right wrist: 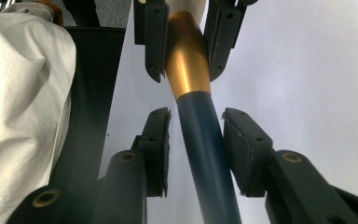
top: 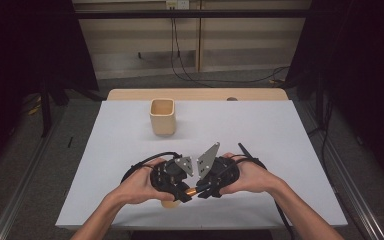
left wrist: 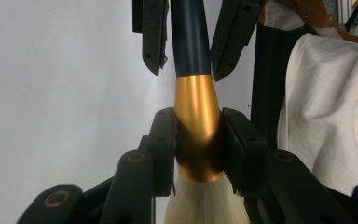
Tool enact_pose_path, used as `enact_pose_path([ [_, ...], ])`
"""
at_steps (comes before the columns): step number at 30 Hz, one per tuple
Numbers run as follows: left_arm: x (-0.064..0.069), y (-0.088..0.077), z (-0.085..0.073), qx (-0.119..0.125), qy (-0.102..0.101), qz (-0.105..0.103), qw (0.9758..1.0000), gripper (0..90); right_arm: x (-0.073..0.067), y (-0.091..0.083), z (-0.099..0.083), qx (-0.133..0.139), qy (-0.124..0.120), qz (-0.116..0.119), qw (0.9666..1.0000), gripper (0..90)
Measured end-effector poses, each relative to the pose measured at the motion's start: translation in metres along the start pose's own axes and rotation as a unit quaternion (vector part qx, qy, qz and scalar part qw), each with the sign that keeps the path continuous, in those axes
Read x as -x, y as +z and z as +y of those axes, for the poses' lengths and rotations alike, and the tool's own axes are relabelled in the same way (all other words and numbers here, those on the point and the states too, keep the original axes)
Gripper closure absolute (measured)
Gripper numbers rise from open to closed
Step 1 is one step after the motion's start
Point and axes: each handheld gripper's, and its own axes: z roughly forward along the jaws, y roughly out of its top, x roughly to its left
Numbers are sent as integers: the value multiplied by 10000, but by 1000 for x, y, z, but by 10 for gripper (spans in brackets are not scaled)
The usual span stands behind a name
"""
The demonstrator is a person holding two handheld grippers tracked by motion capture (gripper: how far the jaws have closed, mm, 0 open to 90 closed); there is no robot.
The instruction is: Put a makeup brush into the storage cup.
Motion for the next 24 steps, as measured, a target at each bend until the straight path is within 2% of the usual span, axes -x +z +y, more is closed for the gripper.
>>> enact_pose_path([
  [5, 0, 0, -1, 24, 19, 4, 10000, 665, -1, 0, 0, 1, -22, 18, 10000, 666],
  [13, 0, 1, 0, 31, -2, -11, 10000, 665, 0, 2, 0, 45, -56, 67, 10000, 663],
  [14, 0, 1, 0, 22, 0, -22, 10000, 666, -1, 2, 0, 26, 3, 74, 10000, 664],
  [15, -1, 1, 0, -7, 6, -27, 10000, 665, 1, 4, 0, 137, -144, -52, 9998, 667],
  [18, -2, 2, 0, 24, 18, -59, 10000, 665, 1, 5, 0, 119, -136, 63, 9998, 673],
  [21, -4, 4, 0, 45, 31, -70, 10000, 666, 0, 6, -1, 68, -112, 8, 9999, 698],
  [24, -4, 4, -1, 52, 24, -90, 9999, 666, -1, 7, -4, 58, -101, 66, 9999, 722],
])
